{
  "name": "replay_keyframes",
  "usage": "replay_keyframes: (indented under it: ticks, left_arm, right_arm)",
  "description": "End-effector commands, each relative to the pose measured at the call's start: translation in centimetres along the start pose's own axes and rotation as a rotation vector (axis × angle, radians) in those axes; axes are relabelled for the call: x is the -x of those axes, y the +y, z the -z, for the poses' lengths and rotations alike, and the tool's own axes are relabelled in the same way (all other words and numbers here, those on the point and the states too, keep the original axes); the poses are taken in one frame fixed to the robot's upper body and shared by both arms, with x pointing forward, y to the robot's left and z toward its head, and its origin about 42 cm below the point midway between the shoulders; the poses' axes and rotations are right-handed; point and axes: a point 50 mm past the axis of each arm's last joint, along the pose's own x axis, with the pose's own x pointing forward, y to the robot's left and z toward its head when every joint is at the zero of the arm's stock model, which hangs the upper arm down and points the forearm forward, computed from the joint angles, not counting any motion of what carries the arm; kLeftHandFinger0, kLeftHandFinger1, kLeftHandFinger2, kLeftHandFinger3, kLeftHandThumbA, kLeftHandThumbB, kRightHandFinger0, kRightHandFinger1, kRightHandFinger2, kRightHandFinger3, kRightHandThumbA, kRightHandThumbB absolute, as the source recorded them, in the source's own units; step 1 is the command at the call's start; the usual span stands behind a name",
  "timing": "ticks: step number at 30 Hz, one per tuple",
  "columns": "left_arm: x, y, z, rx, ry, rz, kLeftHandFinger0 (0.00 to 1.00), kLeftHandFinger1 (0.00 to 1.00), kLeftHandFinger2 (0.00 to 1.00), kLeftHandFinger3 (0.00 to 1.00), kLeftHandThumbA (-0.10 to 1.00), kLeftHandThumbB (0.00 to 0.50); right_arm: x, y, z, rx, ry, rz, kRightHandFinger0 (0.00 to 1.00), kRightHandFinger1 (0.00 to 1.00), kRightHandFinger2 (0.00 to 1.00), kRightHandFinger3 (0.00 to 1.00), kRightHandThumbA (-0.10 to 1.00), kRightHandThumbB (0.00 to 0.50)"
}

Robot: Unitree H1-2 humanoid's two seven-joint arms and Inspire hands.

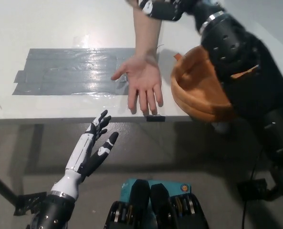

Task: An emotional support dumpling is kept in a soft plate infront in the middle of the desk infront of the robot. The robot extends its right arm to pick up the dumpling and hands it to a person

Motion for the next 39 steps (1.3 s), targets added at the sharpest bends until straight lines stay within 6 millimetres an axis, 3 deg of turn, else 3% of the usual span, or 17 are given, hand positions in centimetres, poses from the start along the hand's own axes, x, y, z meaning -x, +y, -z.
replay_keyframes:
  ticks: [1,3,6,9,10,11,15,23,26,27,28,29,30,31,32,33,39]
  left_arm:
    - [-0.4,0.2,-1.4,-0.007,-0.050,0.000,1.00,1.00,1.00,1.00,0.77,0.000]
    - [-0.5,0.2,-1.5,-0.020,-0.048,-0.002,1.00,1.00,1.00,1.00,0.79,0.005]
    - [-1.0,0.4,-1.6,-0.044,-0.065,0.001,1.00,1.00,1.00,1.00,0.83,0.000]
    - [-1.2,0.5,-1.7,-0.040,-0.077,0.002,1.00,1.00,1.00,1.00,0.82,0.000]
    - [-1.3,0.5,-1.7,-0.047,-0.080,0.002,1.00,1.00,1.00,1.00,0.82,0.000]
    - [-1.2,0.6,-1.7,-0.049,-0.079,0.001,1.00,1.00,1.00,1.00,0.82,0.000]
    - [-1.3,0.6,-1.7,-0.057,-0.069,0.004,1.00,1.00,1.00,1.00,0.83,0.000]
    - [-1.5,0.6,-1.5,-0.049,-0.083,0.003,1.00,1.00,1.00,1.00,0.79,0.000]
    - [-1.6,0.7,-1.6,-0.062,-0.082,0.000,1.00,1.00,1.00,1.00,0.80,0.000]
    - [-1.5,0.7,-1.5,-0.068,-0.078,0.005,1.00,1.00,1.00,1.00,0.80,0.000]
    - [-1.3,0.6,-1.4,-0.066,-0.072,0.009,1.00,1.00,1.00,1.00,0.80,0.000]
    - [-1.3,0.6,-1.4,-0.065,-0.071,0.009,1.00,1.00,1.00,1.00,0.80,0.000]
    - [-1.3,0.6,-1.4,-0.063,-0.069,0.010,1.00,1.00,1.00,1.00,0.80,0.000]
    - [-1.3,0.6,-1.4,-0.063,-0.067,0.014,1.00,1.00,1.00,1.00,0.80,0.005]
    - [-1.3,0.6,-1.4,-0.064,-0.067,0.015,1.00,1.00,1.00,1.00,0.80,0.005]
    - [-1.3,0.6,-1.4,-0.059,-0.065,0.014,1.00,1.00,1.00,1.00,0.80,0.005]
    - [-0.9,0.4,-1.3,-0.068,-0.060,0.015,1.00,1.00,1.00,1.00,0.78,0.000]
  right_arm:
    - [-2.5,-1.5,-3.4,0.098,-0.117,0.074,0.00,0.41,0.83,0.83,-0.10,0.182]
    - [-2.8,-0.4,-2.2,0.098,-0.086,0.053,0.00,0.45,0.89,0.91,-0.10,0.165]
    - [-3.1,0.9,-0.3,0.078,-0.017,0.021,0.01,0.48,0.94,0.95,-0.10,0.146]
    - [-2.9,2.1,1.1,0.084,-0.007,0.015,0.00,0.48,0.91,0.88,-0.10,0.183]
    - [-2.7,2.6,1.5,0.082,0.009,0.003,0.00,0.48,0.91,0.89,-0.10,0.167]
    - [-2.7,2.8,1.6,0.080,0.015,-0.002,0.00,0.53,0.91,0.90,-0.10,0.169]
    - [-2.2,4.4,2.6,0.067,0.069,-0.038,0.00,0.53,0.93,0.93,-0.10,0.152]
    - [-0.8,7.2,4.2,0.052,0.094,-0.077,0.00,0.55,0.92,0.97,-0.10,0.185]
    - [-0.3,8.1,4.7,0.046,0.113,-0.114,0.03,0.60,0.96,1.00,-0.10,0.156]
    - [0.1,8.6,5.1,0.047,0.132,-0.153,0.09,0.66,0.99,1.00,-0.10,0.166]
    - [0.4,8.9,5.3,0.042,0.153,-0.181,0.29,0.84,1.00,1.00,0.05,0.238]
    - [0.5,8.9,5.3,0.028,0.172,-0.215,0.58,1.00,1.00,1.00,0.25,0.263]
    - [0.6,8.8,5.3,0.003,0.183,-0.262,0.88,1.00,1.00,1.00,0.47,0.356]
    - [0.8,8.7,5.3,-0.026,0.199,-0.362,1.00,1.00,1.00,1.00,0.61,0.400]
    - [0.9,8.7,5.3,-0.026,0.203,-0.382,1.00,1.00,1.00,1.00,0.64,0.408]
    - [1.1,8.8,5.3,0.004,0.210,-0.404,1.00,1.00,1.00,1.00,0.73,0.487]
    - [2.3,8.8,5.4,0.012,0.216,-0.413,1.00,1.00,1.00,1.00,0.91,0.500]
